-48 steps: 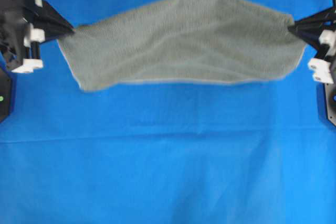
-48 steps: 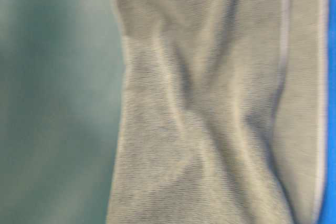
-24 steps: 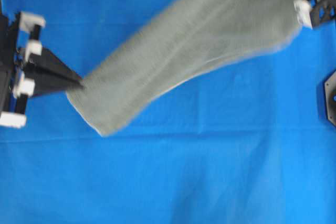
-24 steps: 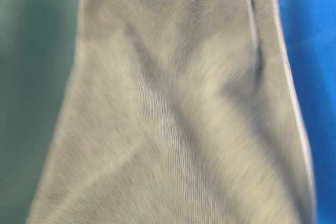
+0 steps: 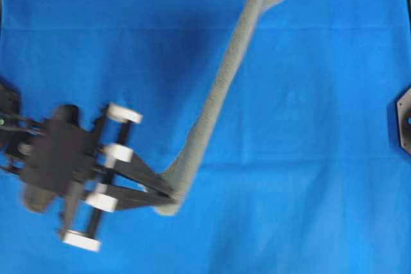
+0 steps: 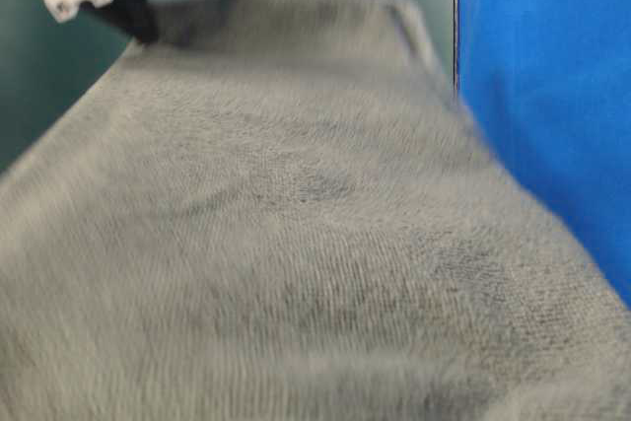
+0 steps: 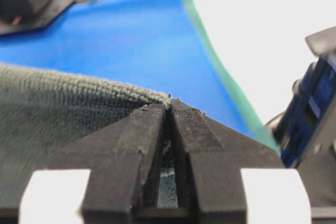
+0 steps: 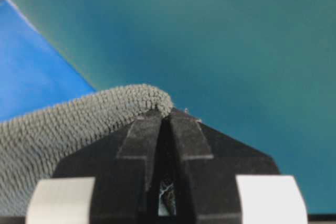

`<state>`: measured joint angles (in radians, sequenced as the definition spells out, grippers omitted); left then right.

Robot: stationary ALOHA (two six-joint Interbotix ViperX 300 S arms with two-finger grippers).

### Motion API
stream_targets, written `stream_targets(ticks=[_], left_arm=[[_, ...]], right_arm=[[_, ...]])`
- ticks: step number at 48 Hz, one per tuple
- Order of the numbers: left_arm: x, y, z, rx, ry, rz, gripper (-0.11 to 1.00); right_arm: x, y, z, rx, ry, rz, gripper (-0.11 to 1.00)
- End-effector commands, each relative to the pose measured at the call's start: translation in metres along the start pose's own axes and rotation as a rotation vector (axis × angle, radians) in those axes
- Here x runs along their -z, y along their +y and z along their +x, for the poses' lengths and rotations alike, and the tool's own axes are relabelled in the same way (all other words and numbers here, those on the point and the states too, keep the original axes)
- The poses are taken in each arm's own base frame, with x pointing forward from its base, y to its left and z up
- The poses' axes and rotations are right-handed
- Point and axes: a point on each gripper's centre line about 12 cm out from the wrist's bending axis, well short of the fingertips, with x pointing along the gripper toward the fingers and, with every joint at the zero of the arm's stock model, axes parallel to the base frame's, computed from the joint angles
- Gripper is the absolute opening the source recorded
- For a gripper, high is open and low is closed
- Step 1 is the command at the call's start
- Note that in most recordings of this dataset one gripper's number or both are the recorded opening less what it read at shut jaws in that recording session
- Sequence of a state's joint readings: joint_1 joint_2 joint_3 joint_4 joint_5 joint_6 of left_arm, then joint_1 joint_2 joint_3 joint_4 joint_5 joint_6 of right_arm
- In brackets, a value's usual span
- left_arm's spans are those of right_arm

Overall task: Fold a large towel.
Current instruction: 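Swing the left gripper down and lay the towel lengthwise, folded in half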

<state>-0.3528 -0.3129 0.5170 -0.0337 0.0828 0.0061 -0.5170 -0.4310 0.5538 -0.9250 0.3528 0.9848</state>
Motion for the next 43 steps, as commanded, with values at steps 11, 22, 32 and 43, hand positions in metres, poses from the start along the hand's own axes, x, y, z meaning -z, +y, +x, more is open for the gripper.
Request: stream_targets(ticks=[11, 22, 32, 43], left_arm=[[-0.039, -0.024, 0.074, 0.051, -0.069, 0.015, 0.03], [-0.055, -0.027, 0.147, 0.049, -0.165, 0.029, 0.03], [-0.061, -0.032, 0.196, 0.055, -0.204, 0.005, 0.03], [-0.028, -0.046, 0.187, 0.084, -0.106, -0.061, 0.03]], right_arm=[[-0.013, -0.009, 0.001, 0.040, -0.019, 0.004, 0.03], [0.002, -0.040, -0.063, 0.150, -0.032, 0.035, 0.03], [0.018, -0.049, -0.082, 0.175, -0.019, 0.011, 0.03], [0.043, -0.032, -0.020, 0.165, 0.155, -0.071, 0.03]])
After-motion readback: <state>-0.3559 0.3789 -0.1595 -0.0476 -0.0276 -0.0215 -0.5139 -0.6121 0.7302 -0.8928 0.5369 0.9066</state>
